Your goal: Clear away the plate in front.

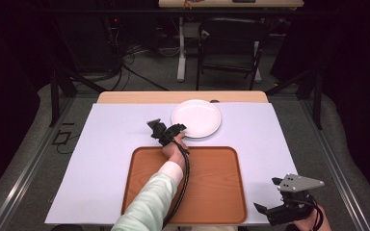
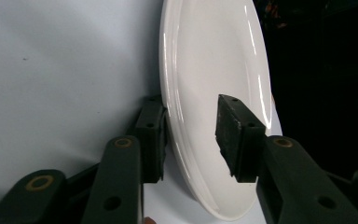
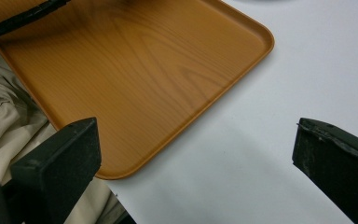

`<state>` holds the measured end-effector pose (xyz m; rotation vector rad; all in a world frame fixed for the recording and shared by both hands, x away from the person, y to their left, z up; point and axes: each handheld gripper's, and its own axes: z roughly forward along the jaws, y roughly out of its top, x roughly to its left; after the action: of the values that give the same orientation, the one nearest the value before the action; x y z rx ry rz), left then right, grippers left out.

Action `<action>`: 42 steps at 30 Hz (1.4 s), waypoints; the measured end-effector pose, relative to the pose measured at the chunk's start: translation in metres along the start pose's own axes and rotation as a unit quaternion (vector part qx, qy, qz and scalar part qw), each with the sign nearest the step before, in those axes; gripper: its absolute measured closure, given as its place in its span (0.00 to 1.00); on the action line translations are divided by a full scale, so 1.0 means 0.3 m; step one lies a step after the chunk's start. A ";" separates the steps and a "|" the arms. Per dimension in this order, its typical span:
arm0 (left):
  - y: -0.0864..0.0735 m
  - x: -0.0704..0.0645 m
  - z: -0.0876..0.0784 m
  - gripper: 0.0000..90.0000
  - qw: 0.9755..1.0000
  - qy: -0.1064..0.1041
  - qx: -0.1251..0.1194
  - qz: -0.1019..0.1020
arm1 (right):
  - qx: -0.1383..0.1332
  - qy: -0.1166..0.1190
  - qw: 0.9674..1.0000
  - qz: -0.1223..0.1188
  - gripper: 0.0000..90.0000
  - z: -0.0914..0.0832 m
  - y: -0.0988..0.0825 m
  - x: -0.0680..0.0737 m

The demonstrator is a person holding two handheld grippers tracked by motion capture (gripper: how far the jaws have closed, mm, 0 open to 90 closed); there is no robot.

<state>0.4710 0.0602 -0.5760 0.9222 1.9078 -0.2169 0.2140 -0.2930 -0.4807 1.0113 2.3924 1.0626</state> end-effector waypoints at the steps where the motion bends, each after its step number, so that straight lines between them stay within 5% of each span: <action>1: 0.000 0.004 0.002 0.75 1.000 -0.001 0.000 -0.001 | 0.000 0.000 1.000 0.000 0.01 0.000 0.000 0.000; 6: 0.003 0.027 0.005 0.90 1.000 -0.008 0.004 -0.004 | 0.000 0.000 1.000 0.000 0.01 0.001 0.000 0.000; 16: 0.015 0.028 0.013 0.89 0.999 -0.017 0.017 0.024 | 0.002 0.001 1.000 -0.001 0.01 0.001 0.001 0.000; 22: 0.023 0.044 0.017 0.92 0.999 -0.036 0.024 0.008 | 0.003 0.001 1.000 0.000 0.01 0.002 0.001 0.000; 27: 0.054 0.024 0.010 0.94 0.997 -0.050 0.039 0.039 | 0.002 0.001 1.000 0.001 0.02 0.001 0.000 -0.001; 29: 0.071 -0.012 -0.001 0.96 0.995 -0.048 0.035 0.081 | 0.003 0.001 1.000 0.001 0.02 0.002 0.000 -0.001; 32: 0.085 -0.082 -0.026 0.97 0.986 -0.035 0.025 0.161 | 0.003 0.001 1.000 0.000 0.02 0.002 0.001 -0.001; 36: 0.088 -0.161 -0.055 0.97 0.965 -0.021 0.014 0.260 | 0.003 0.000 1.000 0.000 0.02 0.002 0.001 0.000; 42: 0.079 -0.239 -0.086 0.97 0.934 -0.013 0.008 0.358 | 0.004 0.001 1.000 0.000 0.02 0.003 0.001 -0.002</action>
<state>0.4867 0.0535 -0.4978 1.5446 1.4301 0.1921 0.2151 -0.2929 -0.4811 1.0138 2.3992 1.0556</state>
